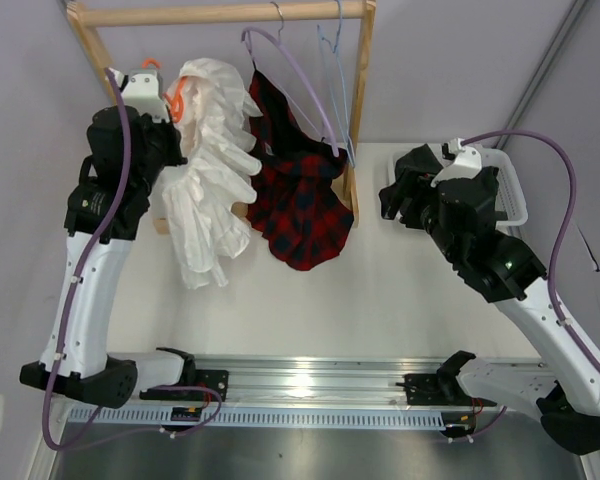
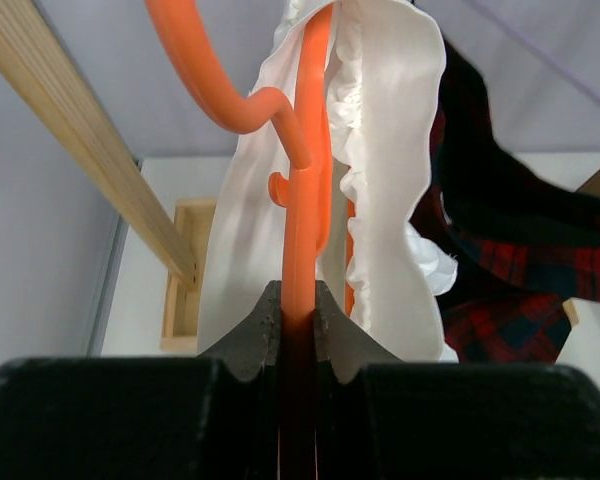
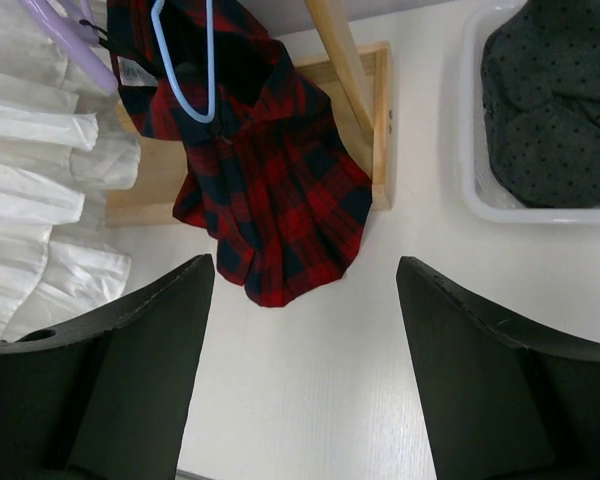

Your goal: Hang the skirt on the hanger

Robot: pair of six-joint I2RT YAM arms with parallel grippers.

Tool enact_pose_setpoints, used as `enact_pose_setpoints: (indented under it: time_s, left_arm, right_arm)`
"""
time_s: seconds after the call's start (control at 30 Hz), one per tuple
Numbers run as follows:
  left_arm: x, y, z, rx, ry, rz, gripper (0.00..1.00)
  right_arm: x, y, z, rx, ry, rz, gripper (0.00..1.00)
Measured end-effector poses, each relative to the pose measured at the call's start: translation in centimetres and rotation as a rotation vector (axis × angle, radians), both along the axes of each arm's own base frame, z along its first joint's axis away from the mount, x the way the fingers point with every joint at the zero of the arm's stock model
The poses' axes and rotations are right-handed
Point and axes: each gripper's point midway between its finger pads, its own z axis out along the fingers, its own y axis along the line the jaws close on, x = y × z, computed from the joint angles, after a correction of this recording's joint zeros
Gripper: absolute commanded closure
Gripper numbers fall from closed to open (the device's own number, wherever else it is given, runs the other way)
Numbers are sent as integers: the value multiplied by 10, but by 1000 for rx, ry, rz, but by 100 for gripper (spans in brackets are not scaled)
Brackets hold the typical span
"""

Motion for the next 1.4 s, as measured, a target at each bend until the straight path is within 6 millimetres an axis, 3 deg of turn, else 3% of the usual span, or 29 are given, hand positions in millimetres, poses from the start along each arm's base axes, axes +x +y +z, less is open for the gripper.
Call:
enact_pose_setpoints:
  time_s: [0.3, 0.77, 1.13, 1.4]
  left_arm:
    - [27, 15, 35, -51, -147, -68, 100]
    - [80, 15, 33, -48, -174, -83, 100]
    - [119, 14, 48, -57, -247, -74, 100]
    - [138, 14, 44, -57, -248, -71, 100]
  right_arm:
    - [16, 18, 9, 33, -44, 73, 21]
    - [50, 34, -3, 41, -28, 133, 21]
    - [60, 29, -3, 43, -36, 131, 21]
    - [68, 29, -5, 47, -36, 130, 21]
